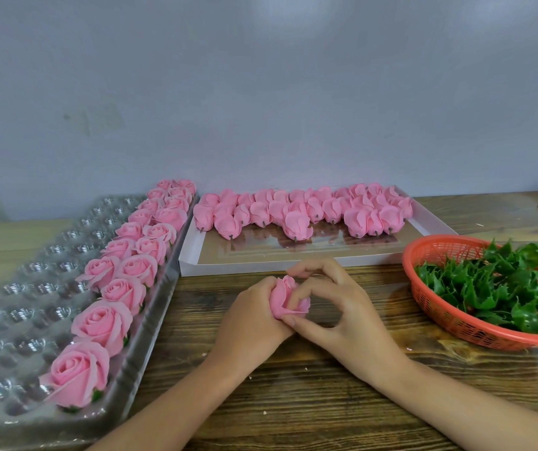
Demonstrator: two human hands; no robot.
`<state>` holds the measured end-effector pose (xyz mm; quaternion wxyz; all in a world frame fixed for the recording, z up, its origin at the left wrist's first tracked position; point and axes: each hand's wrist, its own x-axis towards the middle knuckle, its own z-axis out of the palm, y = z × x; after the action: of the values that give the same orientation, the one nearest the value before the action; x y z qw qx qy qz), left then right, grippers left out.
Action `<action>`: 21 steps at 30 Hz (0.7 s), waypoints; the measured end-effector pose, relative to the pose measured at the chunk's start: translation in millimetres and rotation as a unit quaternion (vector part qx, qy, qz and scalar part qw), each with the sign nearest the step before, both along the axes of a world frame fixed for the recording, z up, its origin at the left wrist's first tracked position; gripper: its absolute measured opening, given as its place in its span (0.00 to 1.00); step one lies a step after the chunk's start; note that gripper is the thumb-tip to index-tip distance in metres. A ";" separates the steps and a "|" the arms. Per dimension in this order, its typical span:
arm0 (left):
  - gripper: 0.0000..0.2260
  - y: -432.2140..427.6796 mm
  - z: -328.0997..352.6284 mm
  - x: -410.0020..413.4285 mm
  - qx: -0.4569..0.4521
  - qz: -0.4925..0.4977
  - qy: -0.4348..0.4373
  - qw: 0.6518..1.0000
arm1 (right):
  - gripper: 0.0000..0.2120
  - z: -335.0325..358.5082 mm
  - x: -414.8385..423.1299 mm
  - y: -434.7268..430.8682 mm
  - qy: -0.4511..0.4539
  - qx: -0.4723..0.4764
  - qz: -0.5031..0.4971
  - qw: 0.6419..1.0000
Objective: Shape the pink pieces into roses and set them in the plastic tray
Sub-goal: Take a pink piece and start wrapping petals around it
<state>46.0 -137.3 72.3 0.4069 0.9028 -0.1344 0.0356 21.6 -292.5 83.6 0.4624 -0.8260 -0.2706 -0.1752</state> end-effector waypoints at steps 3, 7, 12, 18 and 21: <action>0.14 -0.1 0.4 0.6 0.000 0.000 0.008 1.000 | 0.06 0.2 -1.7 0.3 -0.011 -0.008 0.026 1.000; 0.15 0.4 1.2 0.1 0.006 -0.009 0.021 1.000 | 0.06 0.1 -1.9 1.0 -0.009 -0.009 0.043 0.999; 0.18 0.9 2.8 0.1 -0.002 -0.012 0.035 0.999 | 0.08 -0.2 -1.9 1.0 -0.007 -0.020 0.034 0.999; 0.15 1.6 2.7 -0.5 0.010 -0.021 0.038 0.999 | 0.08 -0.3 -1.4 0.6 -0.004 -0.026 0.032 0.999; 0.10 1.0 1.6 -4.6 0.030 -0.023 0.008 0.999 | 0.07 -1.5 -0.1 0.3 0.003 -0.018 0.021 1.000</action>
<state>41.4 -136.3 73.9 0.3818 0.9113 -0.1534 0.0152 21.5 -292.2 82.1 0.4516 -0.8289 -0.2900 -0.1575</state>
